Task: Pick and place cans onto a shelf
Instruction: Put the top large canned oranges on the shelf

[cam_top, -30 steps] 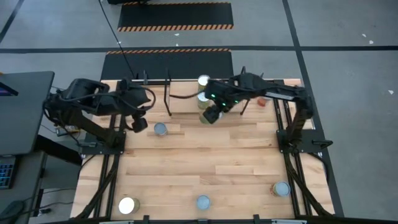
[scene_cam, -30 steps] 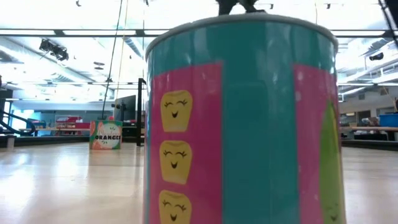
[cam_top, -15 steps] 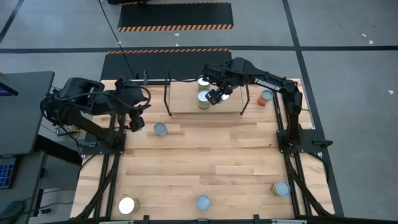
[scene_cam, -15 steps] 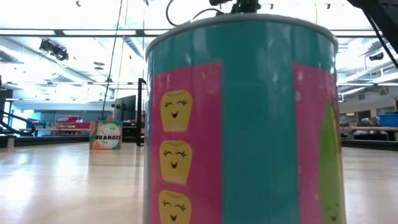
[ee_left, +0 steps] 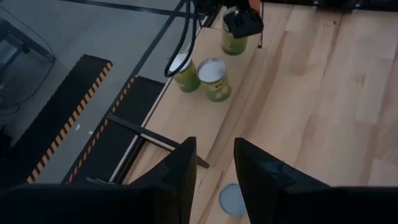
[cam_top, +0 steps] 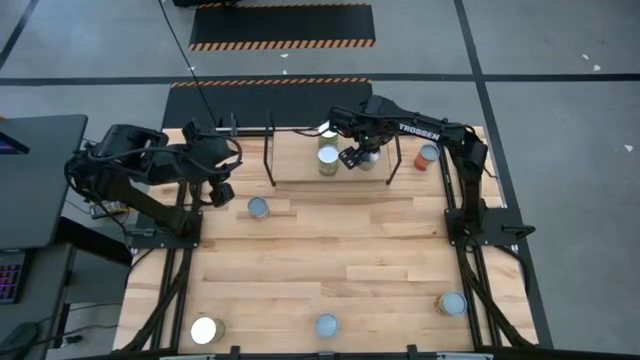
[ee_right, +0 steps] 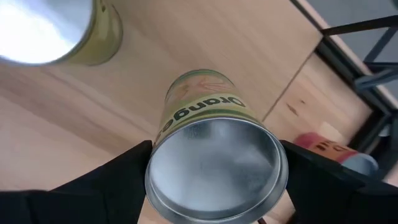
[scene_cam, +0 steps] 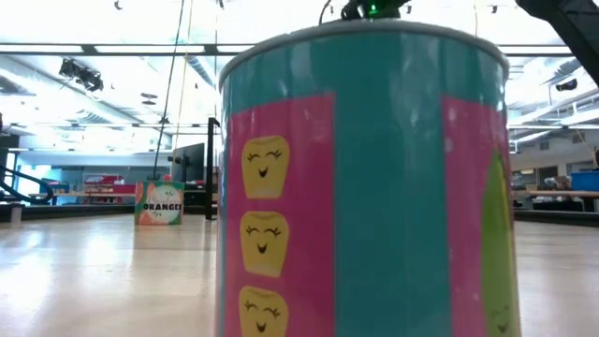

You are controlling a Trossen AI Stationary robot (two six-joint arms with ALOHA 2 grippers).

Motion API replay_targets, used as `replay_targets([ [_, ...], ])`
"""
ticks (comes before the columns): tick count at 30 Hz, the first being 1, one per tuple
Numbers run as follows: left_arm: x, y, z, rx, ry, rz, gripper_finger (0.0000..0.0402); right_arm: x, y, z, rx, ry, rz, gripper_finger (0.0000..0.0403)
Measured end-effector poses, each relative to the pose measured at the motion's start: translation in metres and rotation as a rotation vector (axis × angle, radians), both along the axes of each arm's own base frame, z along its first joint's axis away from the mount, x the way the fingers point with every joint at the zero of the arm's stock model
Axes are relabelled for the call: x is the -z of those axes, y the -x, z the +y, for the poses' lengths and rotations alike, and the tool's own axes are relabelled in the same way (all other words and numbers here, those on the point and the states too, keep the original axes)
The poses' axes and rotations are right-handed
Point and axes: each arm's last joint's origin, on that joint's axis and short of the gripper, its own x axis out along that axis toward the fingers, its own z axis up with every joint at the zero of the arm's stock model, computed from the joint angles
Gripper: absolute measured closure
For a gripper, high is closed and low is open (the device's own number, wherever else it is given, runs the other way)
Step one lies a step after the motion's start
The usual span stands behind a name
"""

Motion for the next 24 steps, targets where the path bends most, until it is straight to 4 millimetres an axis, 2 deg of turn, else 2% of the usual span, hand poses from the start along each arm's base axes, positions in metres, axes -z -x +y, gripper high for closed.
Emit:
replay_targets([
  [7, 0.000, 0.000, 0.003, -0.020, 0.000, 0.000, 0.0287, 0.017, 0.005, -0.020, 0.051, -0.054, -0.044, 0.0076],
  [14, 0.000, -0.001, 0.005, -0.033, 0.002, -0.001, 0.0287, 0.032, 0.003, -0.027, 0.066, -0.086, -0.101, 0.0061],
  [19, 0.000, -0.001, 0.005, -0.035, 0.008, -0.003, 0.0287, 0.033, 0.002, -0.029, 0.068, -0.074, -0.120, 0.0039],
  [24, 0.001, -0.001, 0.005, -0.048, 0.055, -0.020, 0.0276, 0.023, 0.005, -0.028, 0.072, -0.062, -0.143, 0.0031],
])
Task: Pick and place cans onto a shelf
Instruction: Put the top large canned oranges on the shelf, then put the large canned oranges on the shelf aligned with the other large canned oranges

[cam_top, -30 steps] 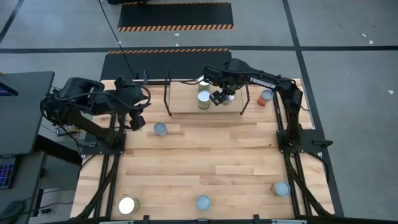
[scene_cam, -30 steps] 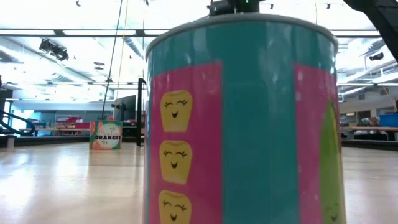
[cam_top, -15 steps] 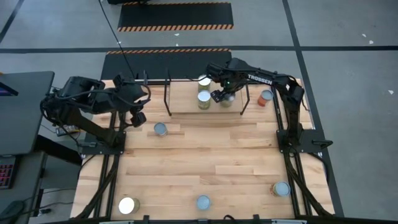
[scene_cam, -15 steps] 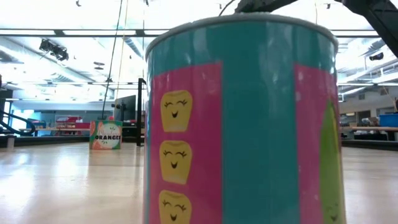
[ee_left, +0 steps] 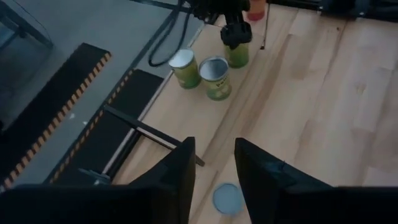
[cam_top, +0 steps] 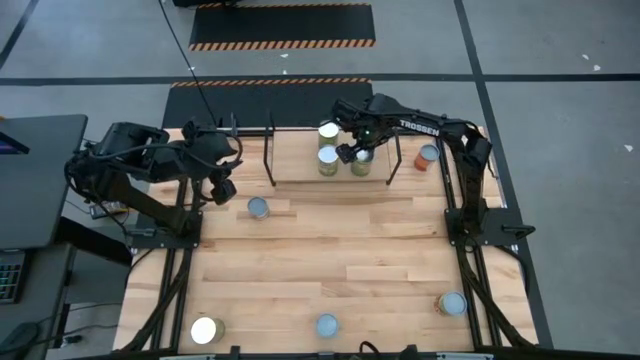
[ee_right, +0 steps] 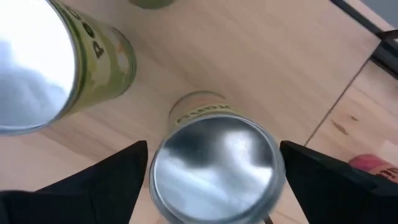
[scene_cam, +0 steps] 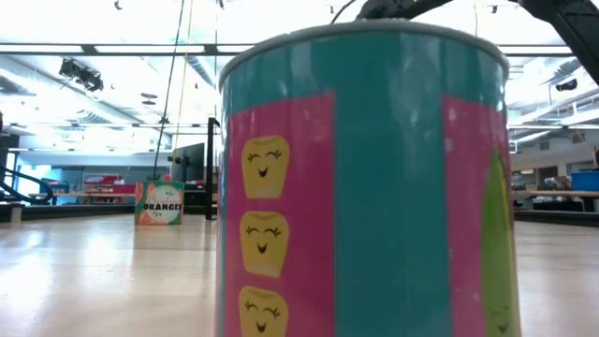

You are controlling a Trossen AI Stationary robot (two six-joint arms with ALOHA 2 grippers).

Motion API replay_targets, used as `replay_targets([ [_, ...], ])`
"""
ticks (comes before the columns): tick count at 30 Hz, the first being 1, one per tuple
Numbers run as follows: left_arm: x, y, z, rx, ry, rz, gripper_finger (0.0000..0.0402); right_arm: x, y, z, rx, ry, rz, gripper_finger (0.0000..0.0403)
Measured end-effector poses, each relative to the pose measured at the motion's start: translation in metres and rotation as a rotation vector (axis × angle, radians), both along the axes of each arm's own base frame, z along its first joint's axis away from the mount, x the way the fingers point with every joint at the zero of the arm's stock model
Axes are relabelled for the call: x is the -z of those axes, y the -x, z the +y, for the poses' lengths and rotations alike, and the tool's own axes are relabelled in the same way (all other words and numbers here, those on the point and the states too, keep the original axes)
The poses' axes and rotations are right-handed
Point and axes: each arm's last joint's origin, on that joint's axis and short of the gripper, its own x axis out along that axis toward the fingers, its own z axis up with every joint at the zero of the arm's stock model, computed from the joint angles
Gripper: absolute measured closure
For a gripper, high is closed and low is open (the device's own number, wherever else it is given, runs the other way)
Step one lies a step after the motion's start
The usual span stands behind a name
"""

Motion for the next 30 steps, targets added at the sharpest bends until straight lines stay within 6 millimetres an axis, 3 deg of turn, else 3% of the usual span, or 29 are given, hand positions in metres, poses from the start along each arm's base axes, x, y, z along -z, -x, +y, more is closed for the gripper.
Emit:
replay_targets([
  [4, 0.001, -0.001, -0.002, 0.038, 0.057, 0.007, 0.0230, -0.026, 0.005, 0.002, 0.006, 0.070, -0.050, 0.0034],
  [8, 0.003, -0.001, -0.011, 0.137, 0.172, 0.022, 0.0174, -0.066, 0.015, 0.015, -0.006, 0.161, -0.148, 0.0037],
  [17, 0.009, 0.005, -0.070, 0.330, 0.590, 0.096, 0.0093, -0.138, 0.045, 0.096, -0.110, 0.357, -0.349, 0.0037],
  [22, 0.021, 0.007, -0.107, 0.312, 0.727, 0.200, 0.0056, -0.156, 0.055, 0.132, -0.155, 0.381, -0.460, 0.0037],
  [30, 0.087, 0.019, -0.156, 0.027, 0.892, 0.569, 0.0046, -0.163, 0.059, 0.163, -0.256, 0.364, -0.513, 0.0037],
])
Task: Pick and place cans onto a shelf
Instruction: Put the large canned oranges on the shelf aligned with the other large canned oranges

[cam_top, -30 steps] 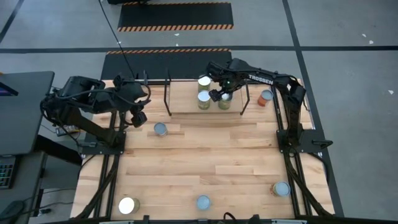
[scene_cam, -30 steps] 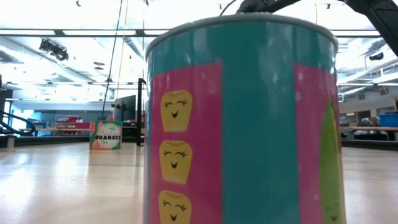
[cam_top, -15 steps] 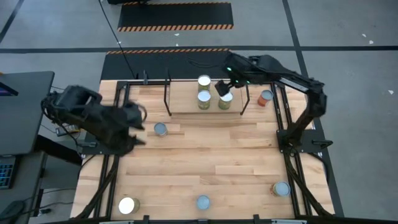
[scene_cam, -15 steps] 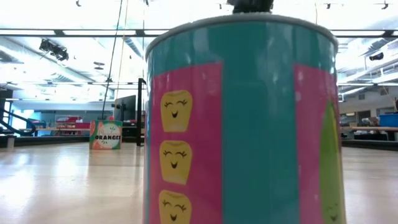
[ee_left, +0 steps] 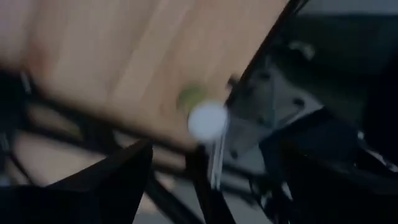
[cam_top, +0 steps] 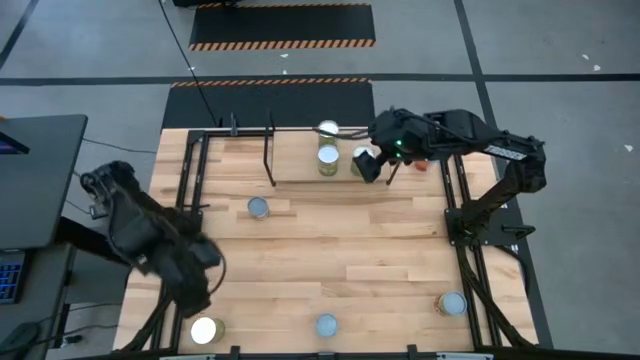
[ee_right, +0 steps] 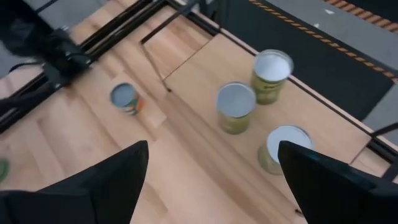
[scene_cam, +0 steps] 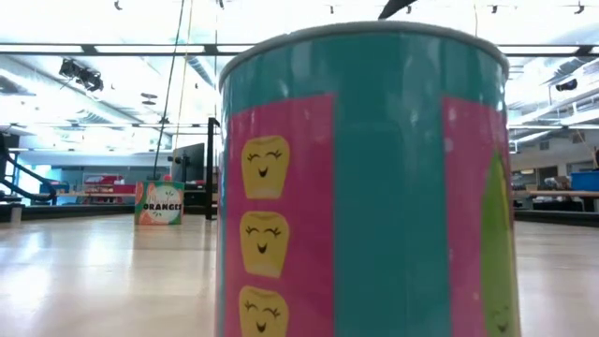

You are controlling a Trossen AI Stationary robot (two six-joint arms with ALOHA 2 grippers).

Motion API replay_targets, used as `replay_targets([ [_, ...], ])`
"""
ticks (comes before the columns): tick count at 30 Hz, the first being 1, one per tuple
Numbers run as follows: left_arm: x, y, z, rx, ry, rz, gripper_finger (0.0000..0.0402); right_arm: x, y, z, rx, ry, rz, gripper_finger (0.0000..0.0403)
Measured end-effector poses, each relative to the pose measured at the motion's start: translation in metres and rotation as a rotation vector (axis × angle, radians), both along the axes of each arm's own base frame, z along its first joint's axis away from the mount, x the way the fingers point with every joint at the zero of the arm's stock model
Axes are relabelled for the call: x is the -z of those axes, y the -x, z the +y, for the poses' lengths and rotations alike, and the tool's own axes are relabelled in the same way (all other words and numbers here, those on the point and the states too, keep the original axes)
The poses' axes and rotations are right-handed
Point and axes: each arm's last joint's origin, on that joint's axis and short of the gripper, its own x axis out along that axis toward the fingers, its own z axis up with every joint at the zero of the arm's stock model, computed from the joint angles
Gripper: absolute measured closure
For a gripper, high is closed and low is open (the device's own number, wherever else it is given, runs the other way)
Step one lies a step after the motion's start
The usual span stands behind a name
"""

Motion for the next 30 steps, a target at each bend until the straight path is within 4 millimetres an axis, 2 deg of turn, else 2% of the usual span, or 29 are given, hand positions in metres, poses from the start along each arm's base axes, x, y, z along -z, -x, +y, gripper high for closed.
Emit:
replay_targets([
  [5, 0.037, 0.002, -0.029, -0.129, 0.092, 0.222, 0.0046, 0.000, 0.001, 0.010, -0.072, 0.031, 0.020, 0.0037],
  [9, 0.063, -0.010, -0.052, -0.225, 0.132, 0.284, 0.0046, 0.000, 0.000, 0.013, -0.122, 0.052, 0.037, 0.0037],
  [16, 0.102, -0.029, -0.076, -0.284, 0.050, 0.366, 0.0046, 0.001, 0.004, 0.022, -0.222, 0.036, 0.082, 0.0037],
  [20, 0.114, -0.034, -0.083, -0.265, 0.021, 0.376, 0.0046, 0.002, 0.011, 0.032, -0.275, 0.030, 0.119, 0.0037],
  [25, 0.121, -0.027, -0.087, -0.206, -0.051, 0.377, 0.0048, 0.002, 0.020, 0.049, -0.326, 0.012, 0.152, 0.0037],
  [30, 0.121, -0.015, -0.096, -0.192, -0.058, 0.380, 0.0083, 0.000, 0.026, 0.062, -0.360, 0.029, 0.146, 0.0037],
])
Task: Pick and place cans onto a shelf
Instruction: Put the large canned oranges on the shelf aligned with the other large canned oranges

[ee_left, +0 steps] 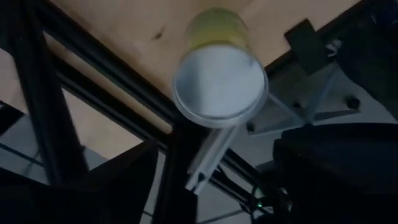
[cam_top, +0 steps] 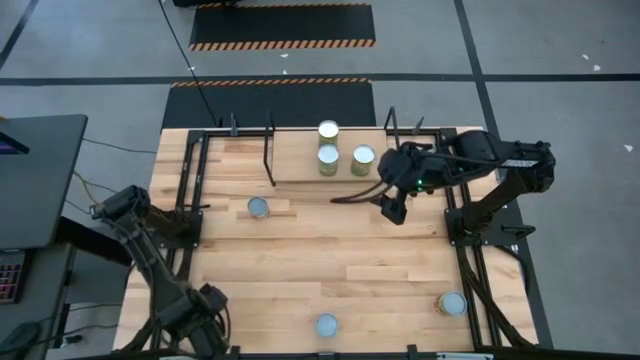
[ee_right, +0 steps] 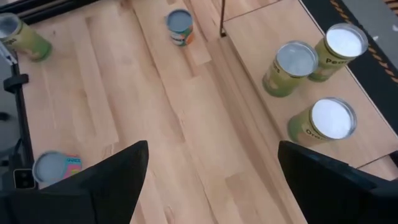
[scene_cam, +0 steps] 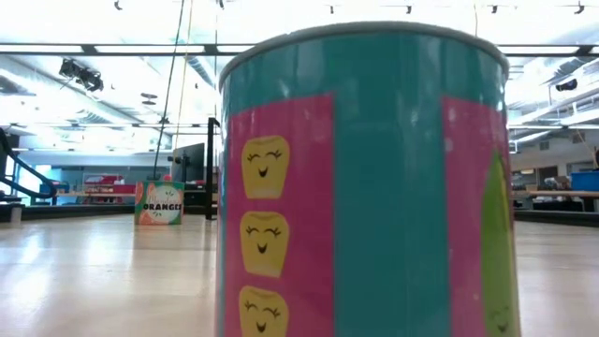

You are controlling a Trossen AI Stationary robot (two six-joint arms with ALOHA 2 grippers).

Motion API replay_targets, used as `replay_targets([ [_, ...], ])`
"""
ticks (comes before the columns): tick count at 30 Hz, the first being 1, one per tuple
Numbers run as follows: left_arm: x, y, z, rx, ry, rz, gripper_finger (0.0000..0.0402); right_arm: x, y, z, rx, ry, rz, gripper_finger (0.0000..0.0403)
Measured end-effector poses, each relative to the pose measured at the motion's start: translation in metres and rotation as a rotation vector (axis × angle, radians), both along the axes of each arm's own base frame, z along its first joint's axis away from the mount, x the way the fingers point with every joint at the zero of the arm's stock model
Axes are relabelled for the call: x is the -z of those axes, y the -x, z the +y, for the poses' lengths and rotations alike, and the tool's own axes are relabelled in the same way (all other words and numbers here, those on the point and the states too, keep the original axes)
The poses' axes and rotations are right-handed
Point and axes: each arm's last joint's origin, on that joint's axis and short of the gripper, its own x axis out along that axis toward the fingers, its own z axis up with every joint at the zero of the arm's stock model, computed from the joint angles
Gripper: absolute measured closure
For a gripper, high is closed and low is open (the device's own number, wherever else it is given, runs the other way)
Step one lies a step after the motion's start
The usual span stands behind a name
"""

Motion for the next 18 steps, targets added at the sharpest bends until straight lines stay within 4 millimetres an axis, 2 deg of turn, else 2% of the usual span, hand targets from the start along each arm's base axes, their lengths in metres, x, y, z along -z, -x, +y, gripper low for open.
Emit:
replay_targets([
  [4, -0.001, 0.002, -0.011, -0.027, 0.070, -0.016, 0.0086, -0.001, 0.000, 0.003, 0.013, 0.014, -0.015, 0.0037],
  [9, -0.002, 0.002, -0.013, -0.034, 0.100, 0.002, 0.0083, -0.001, 0.000, 0.003, 0.028, 0.027, -0.028, 0.0037],
  [18, -0.001, 0.002, -0.012, 0.105, 0.074, -0.101, 0.0094, -0.003, -0.003, -0.002, 0.037, 0.032, -0.055, 0.0037],
])
